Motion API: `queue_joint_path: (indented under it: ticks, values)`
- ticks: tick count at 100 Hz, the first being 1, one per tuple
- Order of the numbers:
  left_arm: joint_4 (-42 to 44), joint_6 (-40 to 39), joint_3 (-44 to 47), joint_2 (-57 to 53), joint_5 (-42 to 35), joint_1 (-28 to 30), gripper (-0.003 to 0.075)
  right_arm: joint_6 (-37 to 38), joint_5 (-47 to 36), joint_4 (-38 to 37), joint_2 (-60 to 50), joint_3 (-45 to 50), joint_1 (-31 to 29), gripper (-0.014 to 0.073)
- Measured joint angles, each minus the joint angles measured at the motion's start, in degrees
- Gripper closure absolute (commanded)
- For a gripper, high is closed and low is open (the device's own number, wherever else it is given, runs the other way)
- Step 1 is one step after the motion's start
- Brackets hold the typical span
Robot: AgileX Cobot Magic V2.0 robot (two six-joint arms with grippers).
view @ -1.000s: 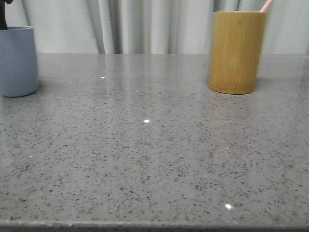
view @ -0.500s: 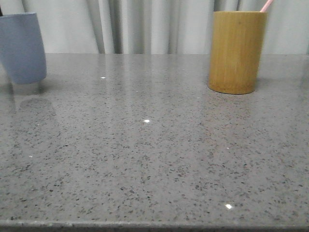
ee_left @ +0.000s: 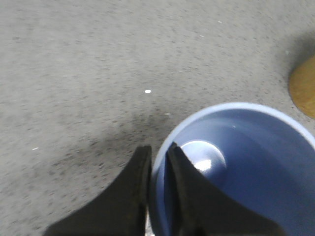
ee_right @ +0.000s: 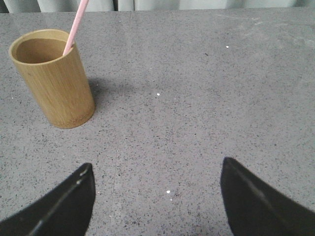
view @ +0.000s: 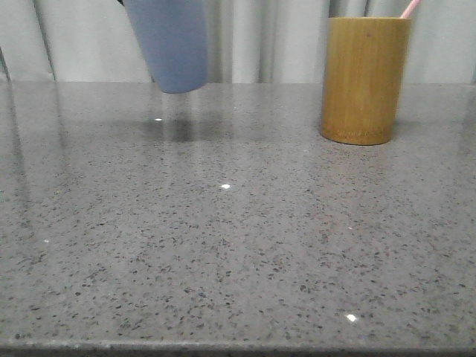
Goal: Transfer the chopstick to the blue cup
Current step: 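Grasp the blue cup rim with the left gripper and lift it, then carry the blue cup toward the table center and set it down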
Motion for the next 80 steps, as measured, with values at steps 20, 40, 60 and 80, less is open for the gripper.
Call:
queue_joint_path:
  ticks: [20, 40, 60, 80]
  values:
    - [0.0, 0.0, -1.45, 4.6, 1.04, -2.81, 0.0739, 0.0, 0.0, 0.0, 0.0, 0.0, 0.0, 0.0055]
    - [0.13, 0.0, -1.48, 6.47, 1.41, -3.17, 0.0739, 0.0, 0.07, 0.0, 0.0, 0.0, 0.0, 0.0055]
    - [0.2, 0.0, -1.68, 7.0, 1.41, -3.17, 0.0739, 0.0, 0.07, 0.0, 0.0, 0.0, 0.0, 0.0055]
    - [0.2, 0.0, -1.91, 7.54, 1.52, -3.17, 0.0739, 0.0, 0.07, 0.0, 0.0, 0.0, 0.0, 0.0055]
